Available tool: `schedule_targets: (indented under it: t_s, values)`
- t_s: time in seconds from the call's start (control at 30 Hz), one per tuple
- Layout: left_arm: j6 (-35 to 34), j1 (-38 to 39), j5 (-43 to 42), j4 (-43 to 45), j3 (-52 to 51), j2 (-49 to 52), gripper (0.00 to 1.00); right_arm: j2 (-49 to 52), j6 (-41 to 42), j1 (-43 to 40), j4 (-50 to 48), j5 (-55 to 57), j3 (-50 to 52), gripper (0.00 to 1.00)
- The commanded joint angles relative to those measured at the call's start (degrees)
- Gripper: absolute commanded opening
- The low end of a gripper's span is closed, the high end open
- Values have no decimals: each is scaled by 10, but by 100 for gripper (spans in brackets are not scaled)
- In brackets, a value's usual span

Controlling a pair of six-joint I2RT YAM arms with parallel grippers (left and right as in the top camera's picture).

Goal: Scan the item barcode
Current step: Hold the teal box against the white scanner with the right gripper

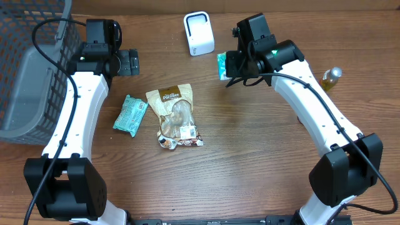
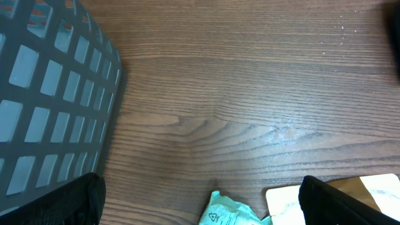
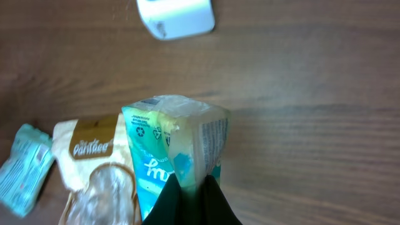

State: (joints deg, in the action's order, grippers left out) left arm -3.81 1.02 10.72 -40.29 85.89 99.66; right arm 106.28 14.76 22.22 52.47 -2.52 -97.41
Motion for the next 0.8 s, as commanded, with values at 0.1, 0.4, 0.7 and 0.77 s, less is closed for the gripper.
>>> schedule_targets:
  t_s: [0.1,0.4,0.7,0.77]
  values:
    - [13,1,2,2,12,-10,100,-13,-38,22,-61,82,-15,4]
    - [13,1,2,2,12,-10,100,-1,-172,73,-224,221,-13,4]
    - [13,1,2,2,12,-10,100,43,-273,86,-400,250,-13,4]
    - [13,1,2,2,12,-10,100,58,-278,86,-424,250,-13,4]
